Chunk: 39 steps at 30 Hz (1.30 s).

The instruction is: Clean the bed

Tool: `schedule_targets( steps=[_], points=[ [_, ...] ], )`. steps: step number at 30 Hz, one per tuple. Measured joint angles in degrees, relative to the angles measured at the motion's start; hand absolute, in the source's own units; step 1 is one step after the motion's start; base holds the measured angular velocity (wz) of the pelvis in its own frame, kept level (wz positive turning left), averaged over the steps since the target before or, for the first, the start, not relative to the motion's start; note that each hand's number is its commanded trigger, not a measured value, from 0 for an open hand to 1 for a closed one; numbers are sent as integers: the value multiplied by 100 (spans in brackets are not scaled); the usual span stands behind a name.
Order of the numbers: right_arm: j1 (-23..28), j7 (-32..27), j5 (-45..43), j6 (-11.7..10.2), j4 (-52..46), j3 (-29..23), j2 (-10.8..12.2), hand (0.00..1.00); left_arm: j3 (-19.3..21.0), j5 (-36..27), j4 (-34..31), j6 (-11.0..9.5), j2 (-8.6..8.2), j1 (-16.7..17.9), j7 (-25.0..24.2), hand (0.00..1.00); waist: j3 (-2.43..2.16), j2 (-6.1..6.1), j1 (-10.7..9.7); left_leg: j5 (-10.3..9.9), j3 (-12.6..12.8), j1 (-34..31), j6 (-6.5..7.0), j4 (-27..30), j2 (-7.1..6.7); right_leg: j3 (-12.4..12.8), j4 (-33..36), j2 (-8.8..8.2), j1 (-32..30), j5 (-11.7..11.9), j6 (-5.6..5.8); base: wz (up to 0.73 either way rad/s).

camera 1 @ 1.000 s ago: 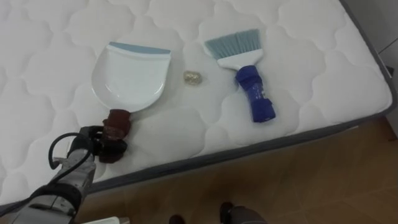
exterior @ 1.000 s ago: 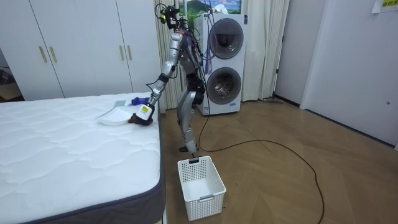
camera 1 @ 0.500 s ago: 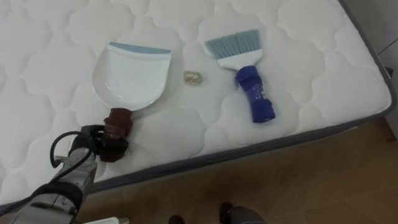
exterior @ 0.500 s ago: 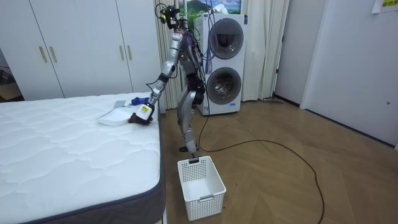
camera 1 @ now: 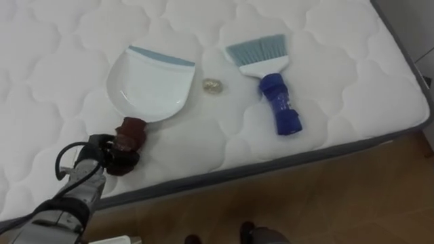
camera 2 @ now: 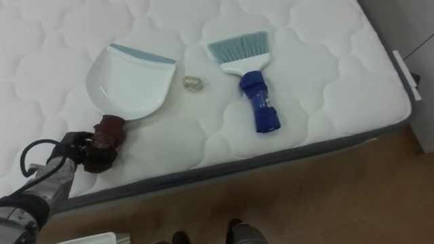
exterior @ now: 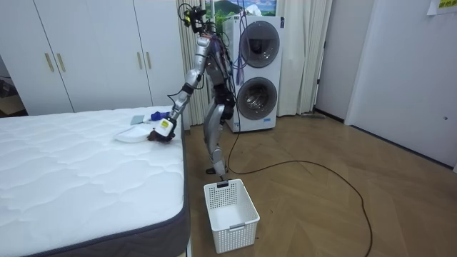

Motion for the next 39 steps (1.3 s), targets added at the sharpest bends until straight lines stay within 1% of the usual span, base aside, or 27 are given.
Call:
schedule_targets(
  steps=[1, 3, 5, 7, 8, 10, 12, 14, 15, 16, 18, 20, 21, 24, 26, 27, 29, 30, 32, 36, 38, 39],
  points=[
    [-14, -2, 114, -35, -14, 0, -16, 0, -1, 82, 0, -12, 1, 0, 0, 100, 2, 44, 8, 2, -15, 7, -3, -16, 2, 1, -47, 1, 31, 4, -1, 4],
    [-14, -3, 308, -74, -47, -4, -16, 0, -2, 158, 0, -39, 2, 13, 1, 100, 3, 57, 44, 4, -13, 99, -7, -75, -3, 4, -79, 3, 111, 5, 0, 0],
    [-44, -9, 452, -163, -60, -15, -17, 0, -3, 332, -1, -53, 16, 41, 4, 100, 1, 77, 71, 7, -16, 183, -10, -115, 3, 5, -167, 21, 215, 8, 3, 0],
    [-82, -23, 539, -232, -68, -16, -26, 0, -6, 462, -10, -118, 46, 111, 4, 100, -1, 77, 85, 7, -10, 269, -12, -174, -7, 2, -178, 19, 276, 9, 5, 0],
    [-93, -56, 584, -256, -102, -86, -36, 0, -6, 504, -19, -171, 83, 178, 4, 100, -9, 88, 106, 7, -2, 288, -12, -177, -9, 2, -177, 19, 291, 9, 6, 0],
    [-106, -76, 743, -285, -141, -288, -40, 0, 19, 533, -24, -201, 125, 233, 4, 100, -13, 88, 197, 8, 7, 301, -12, -177, -8, 0, -167, 23, 291, 9, 7, -4],
    [-123, -119, 875, -329, -158, -589, -43, 0, 189, 863, -61, -245, 140, 399, 18, 100, -21, 83, 324, 10, 80, 381, -16, -192, -9, 24, -161, 10, 323, 9, 7, -8],
    [-142, -121, 988, -399, -158, -718, -48, 0, 279, 1080, -128, -244, 146, 554, 44, 100, -49, 85, 344, 10, 93, 433, -16, -196, -7, 10, -156, -1, 384, 6, 10, 1],
    [-170, -122, 1042, -441, -158, -754, -50, 0, 313, 1166, -142, -273, 148, 629, 77, 100, -55, 76, 349, 10, 104, 479, -16, -207, -9, -8, -161, -17, 439, -10, 18, 11],
    [-196, -122, 1053, -481, -159, -753, -51, 0, 308, 1215, -143, -286, 156, 695, 125, 100, -88, 60, 357, 10, 119, 508, -15, -220, -14, -31, -181, -32, 462, -24, 23, 9],
    [-237, -127, 1049, -499, -190, -769, -57, 0, 300, 1268, -142, -290, 196, 793, 162, 100, -127, 27, 357, 11, 123, 550, -15, -250, -21, -68, -216, -51, 512, -34, 23, 4],
    [-232, -155, 1043, -527, -220, -833, -62, 0, 297, 1298, -147, -289, 250, 889, 165, 100, -146, 17, 357, 11, 121, 583, -14, -269, -8, -111, -288, -46, 583, -32, 25, 7],
    [-225, -192, 1008, -528, -215, -905, -61, 0, 299, 1401, -192, -287, 302, 969, 170, 100, -182, 9, 354, 11, 120, 584, -14, -286, -2, -143, -335, -44, 607, -32, 26, 6],
    [-207, -327, 1009, -529, -209, -1030, -64, 0, 300, 1605, -381, -255, 438, 1156, 174, 100, -202, 2, 359, 11, 118, 650, -14, -384, 19, -214, -479, -22, 718, 1, 39, 8],
    [-208, -359, 1020, -526, -175, -1125, -64, 0, 300, 1641, -423, -255, 457, 1249, 187, 100, -206, 4, 370, 11, 116, 697, -13, -416, 18, -214, -524, 12, 772, 13, 48, -2],
    [-215, -390, 1037, -528, -177, -1138, -65, 0, 315, 1642, -464, -254, 458, 1320, 212, 100, -230, 2, 406, 12, 113, 708, -13, -447, 22, -211, -560, 20, 779, 35, 51, -7],
    [-229, -445, 1060, -535, -186, -1138, -65, 0, 317, 1644, -502, -257, 456, 1387, 222, 100, -237, -8, 447, 13, 120, 745, -12, -476, 14, -210, -567, 17, 781, 79, 53, -9],
    [-227, -472, 1059, -543, -202, -1154, -66, 0, 318, 1647, -585, -262, 457, 1476, 222, 100, -240, -13, 472, 13, 136, 770, -11, -478, 15, -209, -566, 14, 798, 82, 54, -10],
    [-224, -522, 1047, -544, -305, -1290, -69, 0, 328, 1650, -704, -263, 458, 1581, 221, 100, -241, -13, 477, 13, 146, 771, -11, -480, 8, -211, -567, 1, 795, 81, 55, -3],
    [-348, -742, 1084, -625, -383, -1575, -92, 0, 298, 1653, -834, -264, 459, 1668, 223, 100, -240, -15, 477, 24, 142, 779, 5, -543, -21, -233, -570, -57, 791, 74, 67, 3],
    [-381, -835, 1094, -675, -497, -1583, -122, 0, 281, 1653, -864, -273, 462, 1693, 237, 100, -240, -15, 484, 25, 148, 771, 6, -538, -21, -223, -552, -55, 779, 74, 67, -2],
    [-433, -902, 1154, -734, -521, -1582, -124, 0, 282, 1652, -878, -280, 462, 1723, 257, 100, -239, -16, 507, 25, 168, 775, 6, -520, -8, -214, -536, -46, 783, 75, 68, -5]
  ],
)
